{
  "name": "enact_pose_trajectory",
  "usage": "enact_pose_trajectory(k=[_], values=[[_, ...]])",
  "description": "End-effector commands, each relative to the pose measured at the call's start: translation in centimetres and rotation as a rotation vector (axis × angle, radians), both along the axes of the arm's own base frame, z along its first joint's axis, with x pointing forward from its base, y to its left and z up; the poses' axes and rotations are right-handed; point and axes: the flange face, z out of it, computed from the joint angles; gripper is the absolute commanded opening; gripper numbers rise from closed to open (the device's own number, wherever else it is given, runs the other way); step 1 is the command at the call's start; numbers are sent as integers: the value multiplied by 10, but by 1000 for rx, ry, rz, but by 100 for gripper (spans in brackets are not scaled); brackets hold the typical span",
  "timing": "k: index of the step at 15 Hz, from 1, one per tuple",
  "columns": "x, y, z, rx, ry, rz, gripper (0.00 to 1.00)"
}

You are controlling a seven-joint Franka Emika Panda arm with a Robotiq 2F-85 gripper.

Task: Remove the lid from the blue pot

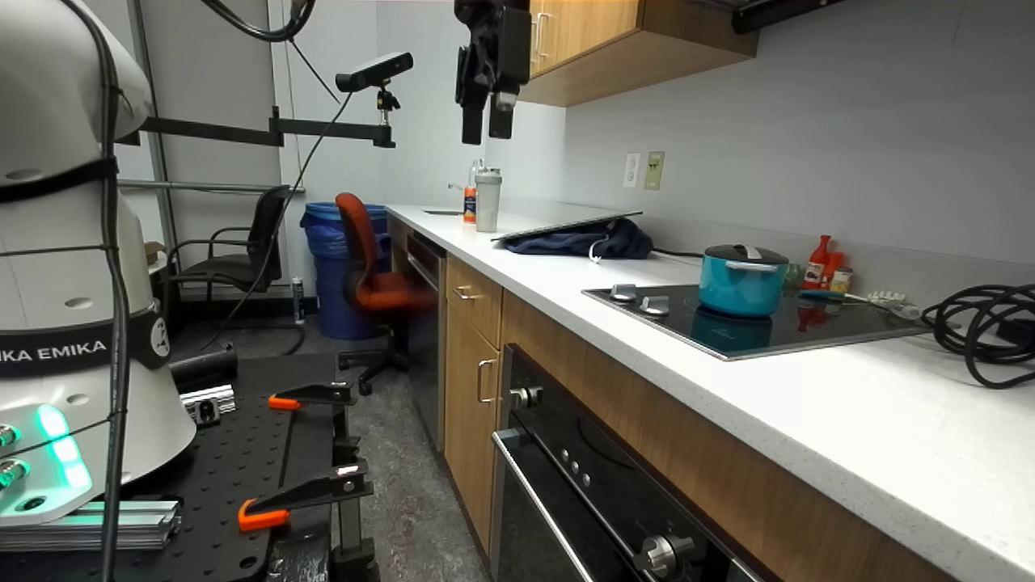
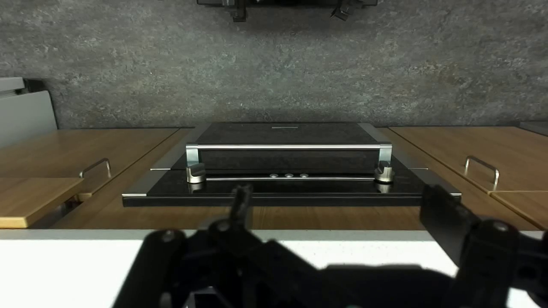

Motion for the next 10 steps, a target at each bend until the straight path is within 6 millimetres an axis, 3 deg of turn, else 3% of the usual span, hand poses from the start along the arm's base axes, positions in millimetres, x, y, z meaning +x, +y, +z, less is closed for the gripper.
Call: enact_pose_trajectory(k=[1, 9, 10], values=[[0, 0, 1, 0, 1, 0, 100], [4, -3, -2, 0, 4, -14, 100], [7, 2, -9, 2, 4, -15, 100]])
